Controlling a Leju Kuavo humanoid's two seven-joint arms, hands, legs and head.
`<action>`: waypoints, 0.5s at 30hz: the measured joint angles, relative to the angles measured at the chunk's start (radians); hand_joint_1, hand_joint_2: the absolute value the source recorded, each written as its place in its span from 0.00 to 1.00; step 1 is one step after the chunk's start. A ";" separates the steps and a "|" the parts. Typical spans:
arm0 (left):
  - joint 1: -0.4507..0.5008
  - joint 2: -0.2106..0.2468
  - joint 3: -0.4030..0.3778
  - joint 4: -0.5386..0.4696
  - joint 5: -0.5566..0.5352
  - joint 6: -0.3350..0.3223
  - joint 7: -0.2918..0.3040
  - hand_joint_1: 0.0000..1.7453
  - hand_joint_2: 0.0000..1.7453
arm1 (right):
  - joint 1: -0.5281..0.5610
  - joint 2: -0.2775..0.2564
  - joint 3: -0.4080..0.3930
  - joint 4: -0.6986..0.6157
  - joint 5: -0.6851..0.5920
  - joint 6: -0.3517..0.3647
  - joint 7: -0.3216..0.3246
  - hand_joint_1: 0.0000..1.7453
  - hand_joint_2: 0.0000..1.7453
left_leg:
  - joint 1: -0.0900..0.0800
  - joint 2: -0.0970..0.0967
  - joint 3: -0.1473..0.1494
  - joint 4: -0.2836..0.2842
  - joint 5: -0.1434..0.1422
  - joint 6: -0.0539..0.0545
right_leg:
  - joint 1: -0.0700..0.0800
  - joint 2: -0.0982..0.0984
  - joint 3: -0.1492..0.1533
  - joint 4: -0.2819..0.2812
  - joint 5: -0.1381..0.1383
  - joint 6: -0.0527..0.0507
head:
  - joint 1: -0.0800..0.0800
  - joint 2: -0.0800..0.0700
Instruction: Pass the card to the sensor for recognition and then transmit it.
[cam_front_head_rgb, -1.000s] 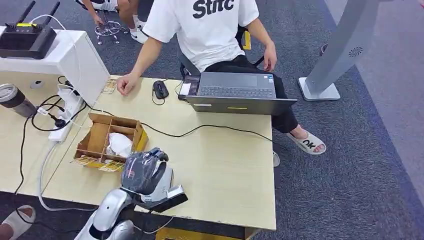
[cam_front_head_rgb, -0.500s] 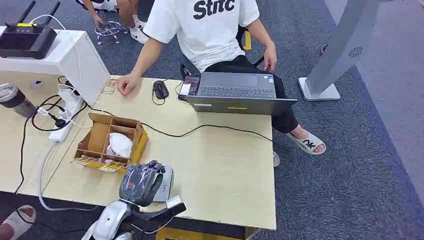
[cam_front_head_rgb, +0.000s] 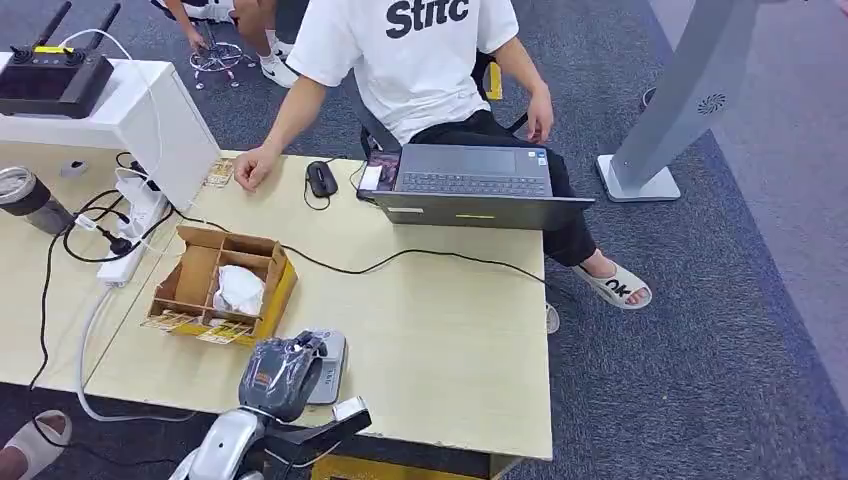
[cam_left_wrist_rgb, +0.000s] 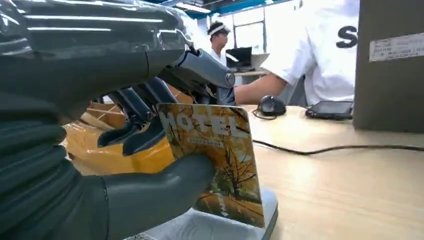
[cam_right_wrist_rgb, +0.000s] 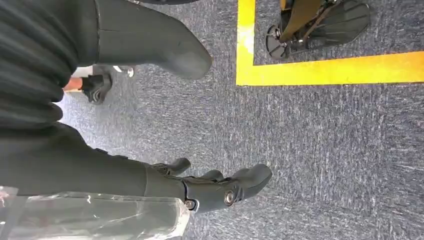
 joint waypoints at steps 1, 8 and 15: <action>0.001 0.000 0.000 0.003 -0.003 0.001 0.004 1.00 1.00 | 0.000 0.001 0.000 0.000 0.001 0.000 -0.001 0.00 1.00 | 0.000 0.000 0.000 0.000 0.000 0.000 | 0.000 0.000 0.000 0.000 0.000 0.000 | 0.000 0.000; 0.005 0.009 0.000 0.023 -0.005 0.014 0.023 1.00 1.00 | 0.000 0.005 -0.002 0.000 0.008 0.001 -0.003 0.00 1.00 | 0.000 0.000 0.000 0.000 0.000 0.000 | 0.000 0.000 0.000 0.000 0.000 0.000 | 0.000 0.000; 0.005 0.086 0.059 -0.136 -0.036 0.174 0.027 1.00 1.00 | 0.007 0.005 -0.023 0.000 0.010 0.010 -0.020 0.00 1.00 | 0.001 -0.001 0.000 0.000 0.001 -0.001 | 0.001 -0.001 0.000 0.001 0.000 0.000 | 0.000 0.000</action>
